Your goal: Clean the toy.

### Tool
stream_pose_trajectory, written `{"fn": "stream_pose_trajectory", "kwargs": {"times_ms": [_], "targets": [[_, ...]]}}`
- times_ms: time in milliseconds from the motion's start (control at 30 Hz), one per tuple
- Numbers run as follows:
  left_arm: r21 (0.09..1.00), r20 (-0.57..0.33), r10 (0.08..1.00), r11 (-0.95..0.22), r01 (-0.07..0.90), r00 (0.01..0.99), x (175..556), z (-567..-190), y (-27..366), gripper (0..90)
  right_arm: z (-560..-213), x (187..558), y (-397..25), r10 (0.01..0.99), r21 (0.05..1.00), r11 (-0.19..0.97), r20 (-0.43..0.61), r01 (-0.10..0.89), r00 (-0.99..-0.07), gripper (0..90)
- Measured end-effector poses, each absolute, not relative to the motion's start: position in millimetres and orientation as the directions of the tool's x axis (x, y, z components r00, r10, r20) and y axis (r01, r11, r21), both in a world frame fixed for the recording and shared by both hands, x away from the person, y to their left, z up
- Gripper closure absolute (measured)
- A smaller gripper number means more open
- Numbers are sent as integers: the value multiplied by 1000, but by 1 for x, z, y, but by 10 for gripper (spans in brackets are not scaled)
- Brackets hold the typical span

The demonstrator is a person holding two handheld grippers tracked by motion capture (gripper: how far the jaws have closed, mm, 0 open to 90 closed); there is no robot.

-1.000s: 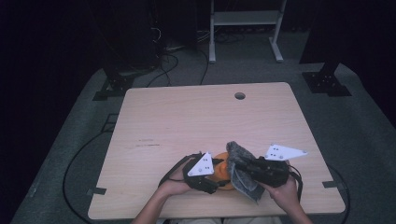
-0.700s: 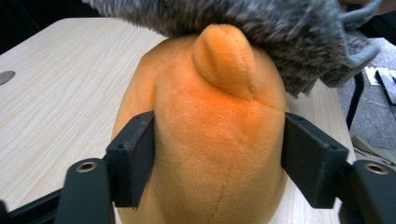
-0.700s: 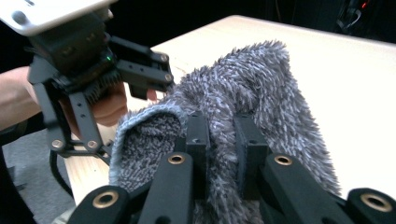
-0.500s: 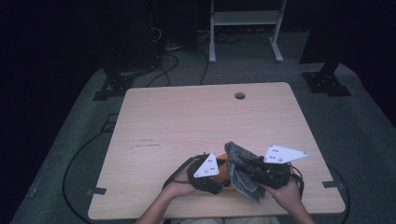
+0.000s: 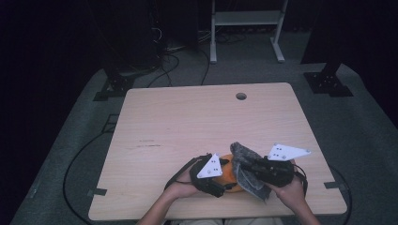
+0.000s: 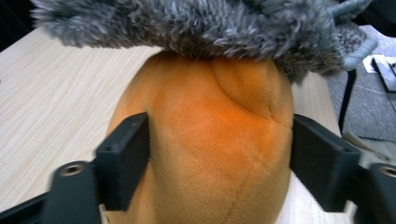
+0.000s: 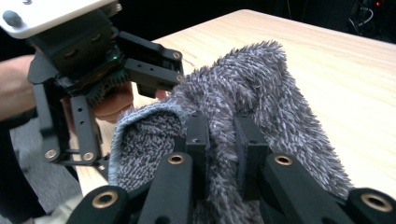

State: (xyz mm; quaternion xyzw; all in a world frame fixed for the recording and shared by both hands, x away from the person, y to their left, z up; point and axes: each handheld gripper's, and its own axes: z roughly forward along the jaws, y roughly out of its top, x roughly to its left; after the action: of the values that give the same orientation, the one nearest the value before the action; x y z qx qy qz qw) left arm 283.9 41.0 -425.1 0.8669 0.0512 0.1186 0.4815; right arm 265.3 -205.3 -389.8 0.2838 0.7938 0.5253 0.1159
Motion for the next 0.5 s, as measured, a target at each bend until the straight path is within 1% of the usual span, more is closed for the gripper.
{"fn": "stream_pose_trajectory", "kwargs": {"times_ms": [133,200,300,400,500], "targets": [[845,162,197,-534,-33,967,283,-426,41,323,-394,274,-215,588,897,261,146,357,-796,776],[842,168,188,-538,-42,968,282,-426,41,325,-400,280,-224,609,890,235,178,391,-773,776],[843,172,182,-536,-49,968,281,-427,42,326,-410,289,-237,656,875,217,197,432,-729,776],[844,164,177,-535,-45,970,282,-427,41,324,-414,295,-246,679,858,205,222,471,-700,774],[837,173,162,-543,-58,971,281,-427,39,311,-406,288,-242,661,872,201,215,446,-719,774]]}}
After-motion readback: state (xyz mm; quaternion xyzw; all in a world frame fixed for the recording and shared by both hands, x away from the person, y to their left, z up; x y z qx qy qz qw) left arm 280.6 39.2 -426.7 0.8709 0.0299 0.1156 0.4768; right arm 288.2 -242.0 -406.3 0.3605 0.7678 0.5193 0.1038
